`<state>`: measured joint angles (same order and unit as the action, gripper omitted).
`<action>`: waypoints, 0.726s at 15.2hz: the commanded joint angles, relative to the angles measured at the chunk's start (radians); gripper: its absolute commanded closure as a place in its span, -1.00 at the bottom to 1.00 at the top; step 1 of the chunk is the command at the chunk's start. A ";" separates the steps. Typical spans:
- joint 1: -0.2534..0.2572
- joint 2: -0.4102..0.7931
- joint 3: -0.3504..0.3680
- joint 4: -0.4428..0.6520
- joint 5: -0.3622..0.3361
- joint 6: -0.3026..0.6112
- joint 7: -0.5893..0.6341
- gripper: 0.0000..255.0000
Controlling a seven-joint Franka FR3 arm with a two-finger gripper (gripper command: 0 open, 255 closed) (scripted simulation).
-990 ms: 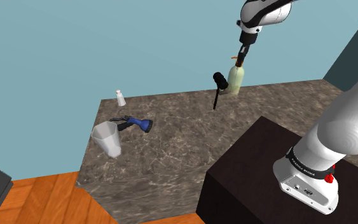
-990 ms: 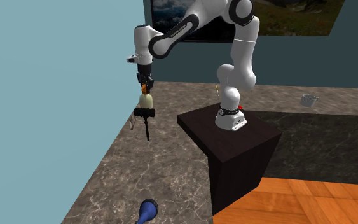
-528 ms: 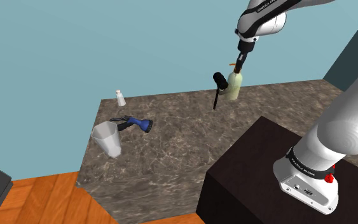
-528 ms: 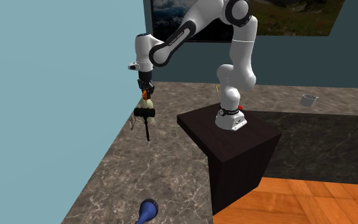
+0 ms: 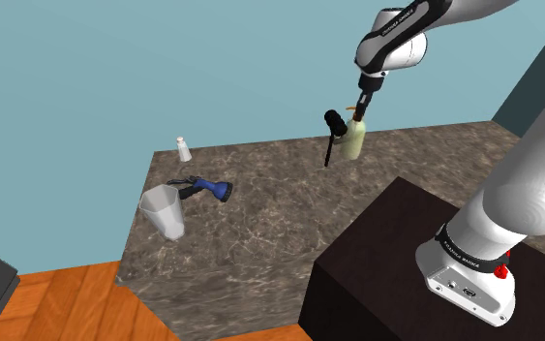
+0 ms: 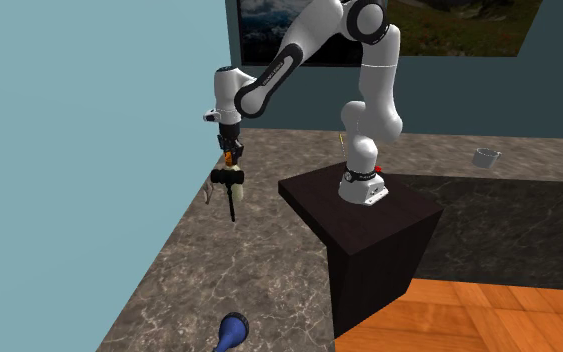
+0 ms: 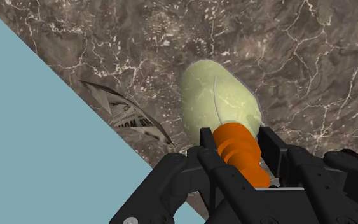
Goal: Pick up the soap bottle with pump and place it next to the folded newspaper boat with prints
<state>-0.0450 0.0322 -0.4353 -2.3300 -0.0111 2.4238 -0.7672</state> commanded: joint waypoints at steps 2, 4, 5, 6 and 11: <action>-0.001 0.029 0.001 -0.015 0.019 0.042 -0.013 1.00; -0.002 0.045 0.003 -0.020 0.030 0.062 -0.020 1.00; -0.002 0.045 0.003 -0.020 0.030 0.062 -0.020 1.00; -0.002 0.045 0.003 -0.020 0.030 0.062 -0.020 1.00; -0.002 0.045 0.003 -0.020 0.030 0.062 -0.020 1.00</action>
<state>-0.0471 0.0774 -0.4323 -2.3499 0.0188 2.4852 -0.7872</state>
